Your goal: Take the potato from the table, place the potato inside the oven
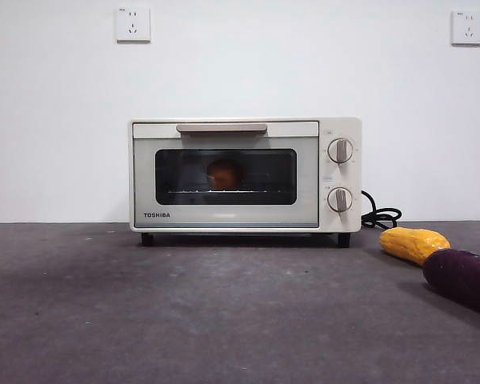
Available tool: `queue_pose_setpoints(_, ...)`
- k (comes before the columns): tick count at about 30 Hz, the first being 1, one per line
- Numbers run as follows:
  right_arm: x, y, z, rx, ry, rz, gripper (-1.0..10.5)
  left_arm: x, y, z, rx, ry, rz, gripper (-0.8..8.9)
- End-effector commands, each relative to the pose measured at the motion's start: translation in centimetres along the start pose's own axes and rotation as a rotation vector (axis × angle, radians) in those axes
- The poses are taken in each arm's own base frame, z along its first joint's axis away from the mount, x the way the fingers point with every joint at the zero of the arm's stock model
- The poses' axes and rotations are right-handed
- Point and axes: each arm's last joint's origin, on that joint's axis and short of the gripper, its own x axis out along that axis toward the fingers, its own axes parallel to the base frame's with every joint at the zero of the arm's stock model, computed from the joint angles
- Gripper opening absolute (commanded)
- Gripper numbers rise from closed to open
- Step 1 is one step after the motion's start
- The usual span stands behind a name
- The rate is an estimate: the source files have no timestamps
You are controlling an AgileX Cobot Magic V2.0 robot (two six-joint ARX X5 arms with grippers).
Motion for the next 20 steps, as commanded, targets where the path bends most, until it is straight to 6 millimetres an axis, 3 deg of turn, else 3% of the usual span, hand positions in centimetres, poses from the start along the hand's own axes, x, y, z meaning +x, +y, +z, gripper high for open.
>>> queue_pose_setpoints(1, 0.1, 0.0, -0.3, -0.007, 0.021, -0.008, 0.0, 1.0, 0.4, 0.1, 0.001, 0.028, 0.004, -0.04)
queue_pose_setpoints(3, 0.1, 0.0, -0.3, -0.007, 0.021, -0.007, 0.0, 1.2, 0.6, 0.0, 0.011, 0.035, 0.018, -0.04)
queue_pose_setpoints(10, 0.1, 0.0, -0.3, -0.007, 0.021, -0.008, 0.0, 1.0, 1.1, 0.3, 0.348, 0.021, 0.158, -0.04)
queue_pose_setpoints(15, 0.1, 0.0, -0.3, -0.007, 0.021, -0.007, 0.0, -0.2, 1.7, 0.3, 0.419, -0.05, 0.278, -0.04)
queue_pose_setpoints(20, 0.1, 0.0, -0.3, -0.007, 0.021, -0.008, 0.0, -0.7, 3.0, -1.1, 0.442, -0.133, 0.379, -0.04)
